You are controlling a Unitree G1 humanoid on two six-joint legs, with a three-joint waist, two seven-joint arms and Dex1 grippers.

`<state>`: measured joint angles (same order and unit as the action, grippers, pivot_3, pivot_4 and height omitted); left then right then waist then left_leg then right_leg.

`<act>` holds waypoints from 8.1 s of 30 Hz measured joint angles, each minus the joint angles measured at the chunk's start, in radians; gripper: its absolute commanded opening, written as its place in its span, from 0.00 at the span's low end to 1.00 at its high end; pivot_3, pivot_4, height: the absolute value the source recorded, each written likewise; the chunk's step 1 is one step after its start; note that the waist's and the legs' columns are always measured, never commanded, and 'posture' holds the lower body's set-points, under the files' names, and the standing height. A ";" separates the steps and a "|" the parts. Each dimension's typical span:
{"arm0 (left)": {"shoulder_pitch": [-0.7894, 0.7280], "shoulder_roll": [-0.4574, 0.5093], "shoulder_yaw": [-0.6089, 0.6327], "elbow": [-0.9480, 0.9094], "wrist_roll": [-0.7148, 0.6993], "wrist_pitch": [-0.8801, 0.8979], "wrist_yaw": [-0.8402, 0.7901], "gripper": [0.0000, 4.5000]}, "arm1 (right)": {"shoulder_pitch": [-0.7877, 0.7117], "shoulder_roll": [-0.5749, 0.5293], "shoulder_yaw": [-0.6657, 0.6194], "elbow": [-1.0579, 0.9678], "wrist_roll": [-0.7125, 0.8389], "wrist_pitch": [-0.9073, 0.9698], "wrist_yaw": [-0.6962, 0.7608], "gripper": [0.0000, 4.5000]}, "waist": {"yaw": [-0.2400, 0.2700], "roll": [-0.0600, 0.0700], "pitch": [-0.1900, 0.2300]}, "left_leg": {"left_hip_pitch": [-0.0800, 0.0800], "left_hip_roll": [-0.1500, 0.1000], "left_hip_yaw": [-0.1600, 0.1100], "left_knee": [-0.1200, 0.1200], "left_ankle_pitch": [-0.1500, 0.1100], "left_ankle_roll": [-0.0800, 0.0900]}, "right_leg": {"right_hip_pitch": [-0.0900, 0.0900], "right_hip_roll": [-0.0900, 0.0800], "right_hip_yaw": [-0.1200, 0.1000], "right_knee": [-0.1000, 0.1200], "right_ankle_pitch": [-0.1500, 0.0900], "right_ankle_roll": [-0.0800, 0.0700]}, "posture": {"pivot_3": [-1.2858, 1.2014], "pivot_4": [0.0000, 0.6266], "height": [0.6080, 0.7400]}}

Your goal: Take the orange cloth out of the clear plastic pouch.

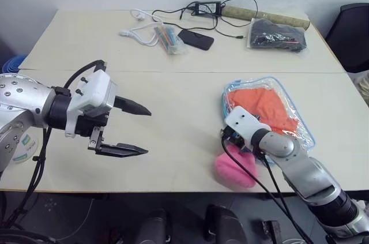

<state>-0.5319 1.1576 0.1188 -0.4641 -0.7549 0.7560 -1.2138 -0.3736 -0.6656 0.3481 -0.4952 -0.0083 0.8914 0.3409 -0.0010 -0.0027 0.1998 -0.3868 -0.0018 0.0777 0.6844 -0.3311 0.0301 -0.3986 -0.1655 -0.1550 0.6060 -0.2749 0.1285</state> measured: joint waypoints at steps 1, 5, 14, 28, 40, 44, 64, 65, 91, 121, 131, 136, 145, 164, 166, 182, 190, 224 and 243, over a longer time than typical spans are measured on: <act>0.001 0.000 0.001 0.000 0.000 0.000 0.001 1.00 | 0.000 0.000 0.000 0.012 -0.008 -0.010 0.001 0.50 | 0.001 0.000 0.000 | 0.000 0.000 0.000 0.000 0.000 0.000 | 0.000 0.000 0.000 0.000 0.000 0.000 | 0.52 0.24 1.00; 0.006 0.001 0.022 -0.001 -0.001 0.007 0.012 1.00 | -0.002 0.000 -0.002 0.051 -0.032 -0.042 0.017 0.19 | 0.002 0.000 0.000 | 0.000 0.001 0.000 0.000 0.000 0.000 | 0.000 0.000 0.000 0.000 0.000 0.000 | 0.52 0.24 1.00; 0.031 0.001 0.058 -0.039 -0.015 0.032 0.038 1.00 | -0.008 -0.013 -0.003 0.102 -0.076 -0.144 0.083 0.01 | 0.000 0.000 0.000 | 0.000 0.001 0.000 0.000 0.000 0.000 | 0.000 0.000 0.000 0.000 0.000 0.000 | 0.52 0.24 1.00; 0.173 0.019 0.147 -0.125 -0.082 0.080 0.057 1.00 | -0.407 0.049 0.101 0.746 0.014 -1.273 0.772 0.01 | -0.020 -0.001 0.001 | 0.000 0.005 -0.002 0.000 0.000 -0.001 | 0.000 0.001 -0.001 -0.001 0.000 -0.001 | 0.52 0.24 1.00; 0.354 0.035 0.353 -0.214 -0.127 0.140 0.084 1.00 | -0.512 0.190 0.154 1.101 0.017 -1.656 1.020 0.01 | -0.028 0.000 0.001 | 0.000 0.006 -0.004 0.001 0.000 -0.001 | 0.001 0.001 -0.001 0.000 -0.001 -0.001 | 0.52 0.24 1.00; 0.374 0.036 0.355 -0.234 -0.131 0.140 0.098 1.00 | -0.510 0.204 0.153 1.100 0.010 -1.615 1.015 0.22 | -0.028 0.000 0.001 | 0.000 0.006 -0.004 0.001 0.000 -0.001 | 0.001 0.001 0.000 0.000 -0.001 -0.001 | 0.52 0.24 1.00; 0.311 0.054 0.265 -0.197 -0.148 0.093 0.084 1.00 | -0.431 -0.223 -0.173 0.688 0.362 -0.729 1.176 0.99 | 0.015 0.000 0.001 | -0.001 0.004 -0.006 0.001 -0.001 -0.001 | 0.003 0.001 0.000 -0.003 -0.001 -0.002 | 0.52 0.24 1.00; 0.304 0.048 0.256 -0.197 -0.150 0.090 0.086 1.00 | -0.386 -0.280 -0.179 0.681 0.374 -0.731 1.184 0.99 | 0.017 0.000 0.001 | -0.001 0.004 -0.006 0.000 -0.001 -0.001 | 0.003 0.001 0.000 -0.004 -0.001 -0.002 | 0.52 0.24 1.00; 0.239 0.034 0.174 -0.155 -0.135 0.021 0.085 1.00 | 0.087 -0.274 -0.237 0.358 0.467 -0.559 1.082 0.06 | 0.013 0.001 0.001 | 0.002 0.006 -0.003 0.001 0.000 -0.002 | 0.003 0.003 0.002 0.000 -0.001 -0.002 | 0.52 0.24 1.00; 0.021 -0.162 -0.223 -0.083 0.101 -0.085 0.090 1.00 | -0.015 -0.168 -0.171 0.137 0.407 -0.446 0.968 1.00 | 0.026 0.000 0.001 | 0.001 0.000 -0.003 0.001 0.000 -0.002 | 0.003 0.003 0.002 0.000 -0.001 -0.002 | 0.52 0.24 1.00; -0.093 -0.381 -0.558 0.192 0.457 -0.338 0.001 1.00 | -0.080 -0.271 -0.228 0.355 0.200 -0.798 0.974 1.00 | 0.026 -0.001 0.000 | 0.000 0.000 0.004 0.004 0.000 -0.001 | 0.004 0.003 0.000 -0.001 -0.001 -0.002 | 0.52 0.24 1.00; -0.096 -0.494 -0.610 0.291 0.553 -0.414 0.020 0.87 | -0.139 -0.191 -0.162 0.500 0.106 -0.943 0.942 0.79 | 0.021 -0.001 0.000 | 0.000 0.001 0.003 0.004 0.000 -0.001 | 0.004 0.003 -0.001 0.000 -0.001 -0.002 | 0.52 0.24 1.00; -0.042 -0.459 -0.584 0.270 0.582 -0.436 -0.009 0.26 | -0.198 -0.162 -0.117 0.614 0.068 -1.070 0.983 0.10 | 0.024 0.000 0.000 | -0.001 0.004 0.001 0.008 0.000 -0.001 | 0.005 0.002 -0.001 0.001 -0.001 -0.002 | 0.52 0.24 1.00; 0.366 -0.196 -0.134 0.124 0.506 -0.332 0.109 0.01 | -0.314 -0.164 -0.118 0.819 0.096 -1.241 1.101 0.00 | 0.008 0.000 0.001 | 0.000 0.007 -0.007 0.007 0.000 -0.001 | 0.005 0.003 -0.001 0.002 -0.001 -0.002 | 0.52 0.24 1.00; 0.423 -0.156 -0.032 0.158 0.491 -0.326 0.109 0.01 | -0.325 -0.165 -0.117 0.857 0.092 -1.278 1.112 0.00 | 0.000 0.001 0.001 | 0.000 0.007 -0.007 0.007 0.000 -0.001 | 0.005 0.003 -0.002 0.002 -0.001 -0.002 | 0.52 0.24 1.00; 0.408 -0.147 0.085 0.306 0.461 -0.323 0.142 0.37 | -0.359 -0.129 -0.120 0.957 0.136 -1.274 1.146 0.36 | -0.002 0.001 0.001 | 0.000 0.007 -0.006 0.006 0.000 -0.001 | 0.004 0.002 -0.001 0.001 -0.001 -0.002 | 0.52 0.24 1.00; 0.528 -0.121 0.187 0.216 0.354 -0.207 0.090 0.93 | -0.216 -0.178 -0.216 0.722 0.266 -1.008 1.105 0.98 | 0.000 0.001 0.002 | -0.001 0.008 -0.007 0.006 -0.001 -0.002 | 0.004 0.002 -0.001 0.001 -0.001 -0.002 | 0.52 0.24 1.00; -0.205 -0.493 -0.445 0.637 0.795 -0.835 0.126 0.21 | 0.213 -0.241 -0.514 0.011 0.691 -0.302 0.680 1.00 | 0.028 0.001 0.001 | -0.002 0.001 -0.006 0.009 -0.001 0.001 | 0.004 0.001 -0.001 0.002 0.000 -0.001 | 0.52 0.24 1.00; -0.095 -0.611 -0.284 0.384 0.593 -0.388 0.245 0.03 | 0.104 -0.060 -0.255 0.012 0.344 -0.501 0.526 0.12 | 0.025 0.001 0.001 | -0.002 0.003 -0.009 0.011 -0.001 0.001 | 0.005 0.001 -0.002 0.003 0.000 -0.001 | 0.52 0.24 1.00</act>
<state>-0.6273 0.5461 -0.1648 -0.0803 -0.1618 0.3685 -0.9693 -0.2698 -0.7251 0.0930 -0.4828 0.3358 0.3904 0.8669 0.0241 -0.0017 0.2009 -0.3891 0.0009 0.0690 0.6953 -0.3324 0.0307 -0.3937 -0.1644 -0.1571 0.6094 -0.2754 0.1275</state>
